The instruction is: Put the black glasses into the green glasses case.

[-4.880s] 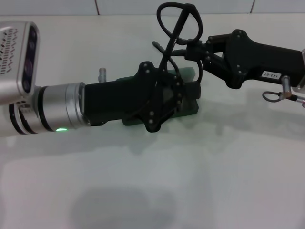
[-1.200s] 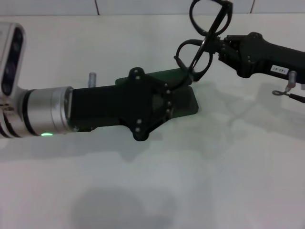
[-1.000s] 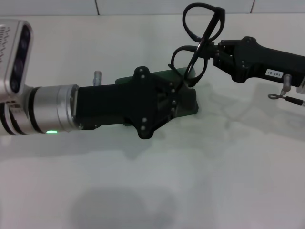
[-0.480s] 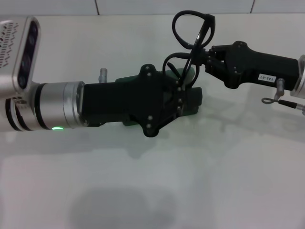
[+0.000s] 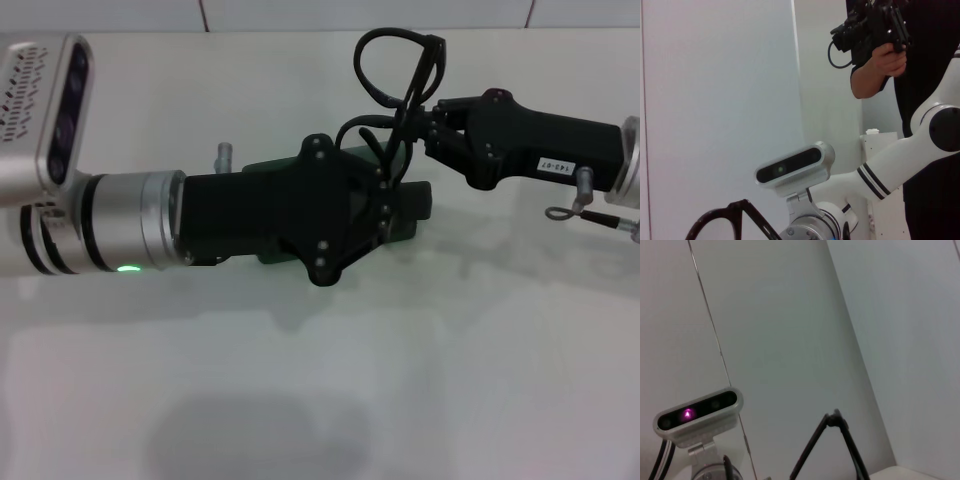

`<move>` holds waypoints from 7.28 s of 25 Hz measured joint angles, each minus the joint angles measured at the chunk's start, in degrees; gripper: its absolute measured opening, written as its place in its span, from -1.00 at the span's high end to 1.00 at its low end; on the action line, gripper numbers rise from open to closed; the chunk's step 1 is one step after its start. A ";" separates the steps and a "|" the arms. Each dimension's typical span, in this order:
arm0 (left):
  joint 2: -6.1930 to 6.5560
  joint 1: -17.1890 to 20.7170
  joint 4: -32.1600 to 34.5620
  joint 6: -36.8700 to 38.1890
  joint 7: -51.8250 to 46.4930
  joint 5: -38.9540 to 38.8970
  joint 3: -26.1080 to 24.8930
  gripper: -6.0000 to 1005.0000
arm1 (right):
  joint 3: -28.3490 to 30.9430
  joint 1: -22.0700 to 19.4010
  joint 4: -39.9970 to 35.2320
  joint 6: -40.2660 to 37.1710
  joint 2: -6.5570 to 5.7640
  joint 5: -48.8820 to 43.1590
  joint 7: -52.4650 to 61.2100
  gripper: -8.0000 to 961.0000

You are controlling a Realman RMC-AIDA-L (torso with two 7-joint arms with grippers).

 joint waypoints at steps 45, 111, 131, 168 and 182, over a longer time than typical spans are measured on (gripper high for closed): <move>-0.35 -1.17 -0.89 -4.27 0.48 0.00 1.67 0.95 | 1.56 0.51 0.32 -5.43 -0.26 3.27 4.55 0.89; 2.21 10.33 -0.10 -12.81 -0.30 1.75 1.24 0.94 | -0.83 4.00 -12.28 6.50 -1.36 -19.37 2.64 0.88; 4.84 15.49 0.46 -20.07 -1.02 4.59 1.27 0.94 | -25.16 11.94 -12.62 31.64 0.45 -24.44 8.04 0.88; 4.22 14.67 0.49 -19.60 -2.51 5.56 1.67 0.93 | -28.72 11.07 -15.43 34.91 0.35 -24.43 8.16 0.88; 4.03 13.92 0.52 -19.60 -2.51 6.17 1.67 0.93 | -28.50 8.39 -18.71 34.34 0.35 -23.95 8.28 0.83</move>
